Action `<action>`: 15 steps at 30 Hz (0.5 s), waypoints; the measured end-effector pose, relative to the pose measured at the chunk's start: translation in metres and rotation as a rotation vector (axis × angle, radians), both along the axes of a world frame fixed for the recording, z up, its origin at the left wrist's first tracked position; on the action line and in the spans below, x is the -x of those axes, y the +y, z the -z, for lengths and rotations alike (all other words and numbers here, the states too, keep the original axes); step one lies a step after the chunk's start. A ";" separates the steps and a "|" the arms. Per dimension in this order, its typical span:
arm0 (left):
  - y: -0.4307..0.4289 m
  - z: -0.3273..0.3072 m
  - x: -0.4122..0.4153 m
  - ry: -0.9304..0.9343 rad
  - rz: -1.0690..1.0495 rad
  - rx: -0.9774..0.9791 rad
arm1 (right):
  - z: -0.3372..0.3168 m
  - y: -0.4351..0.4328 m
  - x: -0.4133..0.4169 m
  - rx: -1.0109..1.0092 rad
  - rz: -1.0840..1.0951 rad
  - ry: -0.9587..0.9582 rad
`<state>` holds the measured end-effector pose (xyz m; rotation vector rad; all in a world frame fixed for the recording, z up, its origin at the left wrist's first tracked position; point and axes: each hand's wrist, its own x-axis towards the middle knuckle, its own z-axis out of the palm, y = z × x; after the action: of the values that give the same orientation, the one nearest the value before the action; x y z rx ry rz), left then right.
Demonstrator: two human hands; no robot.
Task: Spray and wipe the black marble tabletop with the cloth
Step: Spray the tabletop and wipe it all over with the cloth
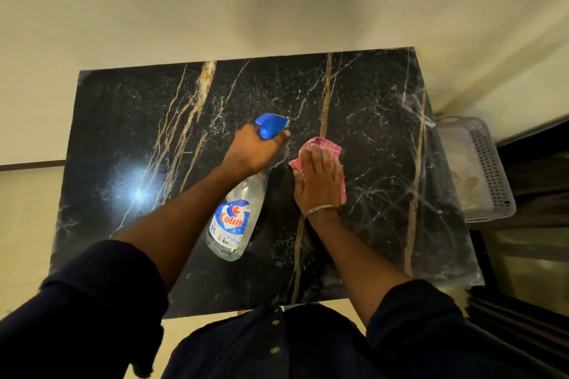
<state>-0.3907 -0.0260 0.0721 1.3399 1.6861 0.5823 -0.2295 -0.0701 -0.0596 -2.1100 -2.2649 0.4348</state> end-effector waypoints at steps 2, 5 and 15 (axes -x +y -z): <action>0.000 0.000 -0.002 0.005 0.017 0.003 | 0.002 -0.001 -0.011 -0.017 -0.067 0.002; -0.001 0.001 -0.004 -0.018 0.025 0.021 | 0.003 0.000 -0.048 -0.055 -0.105 -0.045; -0.011 0.001 -0.005 -0.043 0.020 0.029 | -0.003 0.015 -0.103 -0.033 0.371 -0.098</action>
<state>-0.3852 -0.0371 0.0708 1.3135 1.6386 0.5688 -0.1265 -0.0550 -0.0567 -2.5074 -1.8412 0.2814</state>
